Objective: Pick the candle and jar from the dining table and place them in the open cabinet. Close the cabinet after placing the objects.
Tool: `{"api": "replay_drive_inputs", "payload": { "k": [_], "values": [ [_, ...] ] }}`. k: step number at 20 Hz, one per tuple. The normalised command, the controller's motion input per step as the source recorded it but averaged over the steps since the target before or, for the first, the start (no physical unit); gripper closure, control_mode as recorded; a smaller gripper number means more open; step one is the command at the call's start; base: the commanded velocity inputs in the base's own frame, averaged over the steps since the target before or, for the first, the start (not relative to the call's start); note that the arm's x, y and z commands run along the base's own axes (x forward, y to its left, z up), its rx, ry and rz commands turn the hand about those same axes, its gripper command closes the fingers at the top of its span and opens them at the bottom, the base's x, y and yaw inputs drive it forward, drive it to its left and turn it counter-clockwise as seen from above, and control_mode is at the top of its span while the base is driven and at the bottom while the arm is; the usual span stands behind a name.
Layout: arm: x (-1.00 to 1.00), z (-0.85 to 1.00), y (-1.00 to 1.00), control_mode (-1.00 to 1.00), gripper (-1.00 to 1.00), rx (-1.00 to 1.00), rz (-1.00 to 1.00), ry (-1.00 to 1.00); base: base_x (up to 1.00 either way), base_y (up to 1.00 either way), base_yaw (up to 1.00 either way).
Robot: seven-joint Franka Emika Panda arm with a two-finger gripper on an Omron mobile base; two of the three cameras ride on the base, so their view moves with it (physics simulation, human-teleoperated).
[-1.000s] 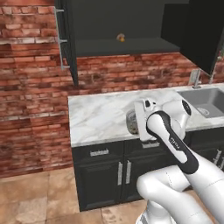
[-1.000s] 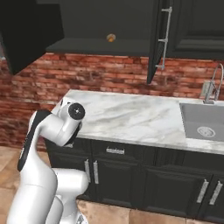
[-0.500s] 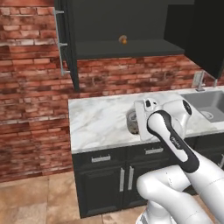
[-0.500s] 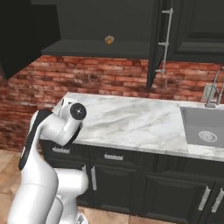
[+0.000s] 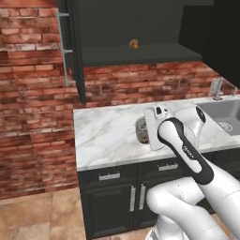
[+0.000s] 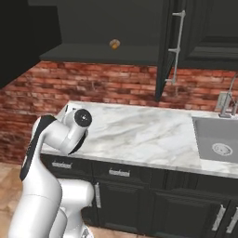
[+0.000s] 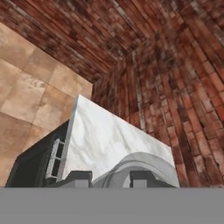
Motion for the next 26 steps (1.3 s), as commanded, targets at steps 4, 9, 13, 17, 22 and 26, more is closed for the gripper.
{"api": "replay_drive_inputs", "payload": {
  "k": [4,9,13,17,22,26],
  "values": [
    [0.0,0.0,0.0,1.0,1.0,0.0,0.0,0.0,0.42,0.0,0.0],
    [0.0,0.0,0.0,1.0,1.0,0.0,0.0,0.0,0.43,0.0,0.0],
    [0.0,0.0,0.0,1.0,1.0,0.0,0.0,0.0,0.39,0.0,0.0],
    [0.0,0.0,0.0,1.0,1.0,0.0,0.0,0.0,0.23,0.0,0.0],
    [0.0,0.0,0.0,1.0,1.0,0.0,0.0,0.0,0.04,0.0,0.0],
    [0.0,0.0,0.0,1.0,1.0,0.0,0.0,0.0,0.0,0.0,0.0]
  ]
}}
